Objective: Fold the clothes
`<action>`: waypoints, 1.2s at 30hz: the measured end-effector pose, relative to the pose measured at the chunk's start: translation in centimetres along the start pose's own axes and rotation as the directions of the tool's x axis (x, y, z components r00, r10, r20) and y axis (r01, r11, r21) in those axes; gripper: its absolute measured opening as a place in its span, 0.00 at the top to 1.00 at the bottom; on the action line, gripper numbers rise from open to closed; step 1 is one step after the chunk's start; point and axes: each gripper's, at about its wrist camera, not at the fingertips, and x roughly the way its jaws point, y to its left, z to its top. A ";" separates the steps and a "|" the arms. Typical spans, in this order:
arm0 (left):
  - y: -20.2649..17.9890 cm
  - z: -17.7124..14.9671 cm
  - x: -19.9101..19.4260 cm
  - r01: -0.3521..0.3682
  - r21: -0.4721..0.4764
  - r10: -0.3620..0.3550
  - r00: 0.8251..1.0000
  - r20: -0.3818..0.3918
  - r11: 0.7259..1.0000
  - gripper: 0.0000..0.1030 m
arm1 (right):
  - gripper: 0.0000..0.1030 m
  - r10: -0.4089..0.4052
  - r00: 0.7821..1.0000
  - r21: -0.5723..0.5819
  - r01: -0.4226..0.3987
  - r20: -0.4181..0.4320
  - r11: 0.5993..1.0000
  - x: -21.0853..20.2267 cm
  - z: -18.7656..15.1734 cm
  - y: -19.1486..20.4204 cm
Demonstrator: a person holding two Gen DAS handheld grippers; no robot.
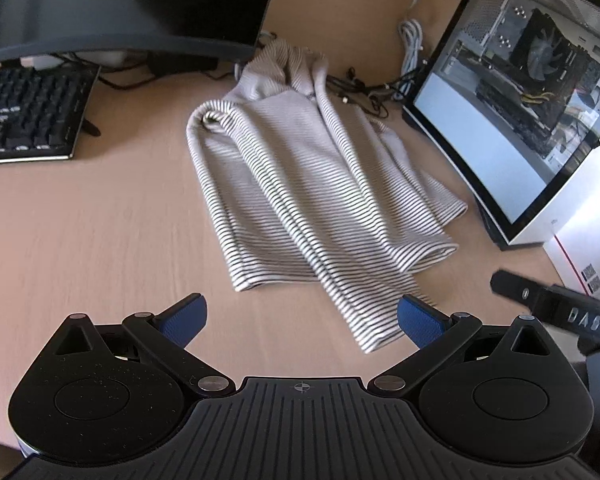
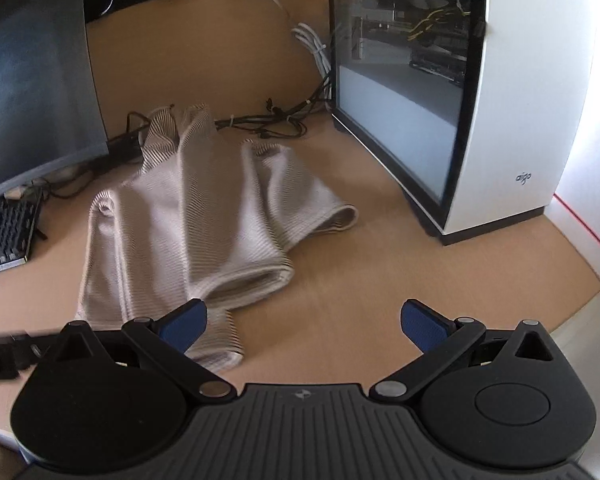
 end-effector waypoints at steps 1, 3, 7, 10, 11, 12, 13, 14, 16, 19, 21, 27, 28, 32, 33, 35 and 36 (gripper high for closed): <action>0.5 0.1 0.3 0.014 0.001 -0.014 1.000 -0.017 1.000 0.00 | 0.00 0.001 1.000 0.019 -0.001 -0.001 1.000 0.0 -0.1 0.4; 1.4 0.3 1.0 0.042 0.003 -0.042 0.998 -0.052 0.999 0.00 | 0.00 0.001 1.000 0.054 -0.001 -0.004 0.999 0.0 -0.2 1.3; 1.6 1.3 2.2 0.077 0.013 -0.076 0.995 -0.069 0.997 0.00 | 0.00 -0.006 1.000 0.048 0.007 -0.024 0.999 -0.2 -0.7 2.0; 1.4 2.7 3.2 0.078 0.009 -0.077 0.996 -0.044 0.997 0.00 | 0.00 -0.029 0.999 0.035 0.029 -0.014 0.999 0.2 0.0 1.3; 1.3 3.2 3.6 0.073 0.005 -0.073 0.997 -0.035 0.997 0.00 | 0.00 -0.034 0.999 0.037 0.034 -0.011 0.999 0.5 0.3 0.9; 1.2 3.7 4.0 0.069 0.001 -0.069 0.997 -0.027 0.998 0.00 | 0.00 -0.035 0.999 0.045 0.035 -0.008 0.998 0.9 0.8 0.4; 1.2 4.2 4.4 0.065 -0.003 -0.065 0.998 -0.018 0.998 0.00 | 0.00 -0.034 0.999 0.056 0.034 -0.005 0.998 1.4 1.4 -0.1; 1.1 4.7 4.8 0.060 -0.007 -0.060 0.998 -0.009 0.998 0.00 | 0.00 -0.027 1.000 0.066 0.027 0.001 0.997 2.0 2.0 -0.6; 0.9 5.7 5.6 0.041 -0.022 -0.041 0.999 0.005 0.999 0.00 | 0.00 0.000 1.000 0.072 -0.001 0.012 0.997 3.3 3.3 -1.5; 0.6 6.9 6.8 -0.015 -0.065 0.016 1.000 0.012 0.998 0.00 | 0.00 0.061 0.998 0.043 -0.061 0.001 0.997 6.0 5.5 -2.2; -0.1 7.6 7.9 -0.039 -0.069 0.040 0.999 0.007 0.997 0.00 | 0.00 0.119 0.993 0.014 -0.119 0.005 0.993 7.8 6.9 -2.3; -2.2 8.8 11.6 -0.138 -0.087 0.136 0.990 -0.031 0.987 0.00 | 0.00 0.269 0.963 -0.041 -0.270 -0.024 0.962 14.6 11.4 -1.7; -2.3 8.7 11.9 -0.149 -0.100 0.147 0.989 -0.031 0.984 0.00 | 0.00 0.286 0.957 -0.042 -0.287 -0.042 0.957 15.9 11.9 -1.5; -2.7 8.0 12.3 -0.184 -0.089 0.183 0.983 -0.019 0.979 0.00 | 0.00 0.370 0.922 -0.009 -0.373 -0.115 0.928 20.7 13.2 -1.0; -2.9 7.9 12.3 -0.188 -0.073 0.187 0.982 -0.022 0.979 0.00 | 0.00 0.396 0.908 0.017 -0.398 -0.139 0.917 21.7 13.2 -1.1; -3.1 7.7 12.4 -0.198 -0.038 0.196 0.980 -0.033 0.980 0.00 | 0.00 0.435 0.881 0.065 -0.431 -0.185 0.900 23.2 12.8 -1.2; -3.3 7.7 12.4 -0.206 -0.027 0.205 0.978 -0.046 0.978 0.00 | 0.00 0.444 0.876 0.064 -0.440 -0.188 0.896 23.3 12.4 -1.3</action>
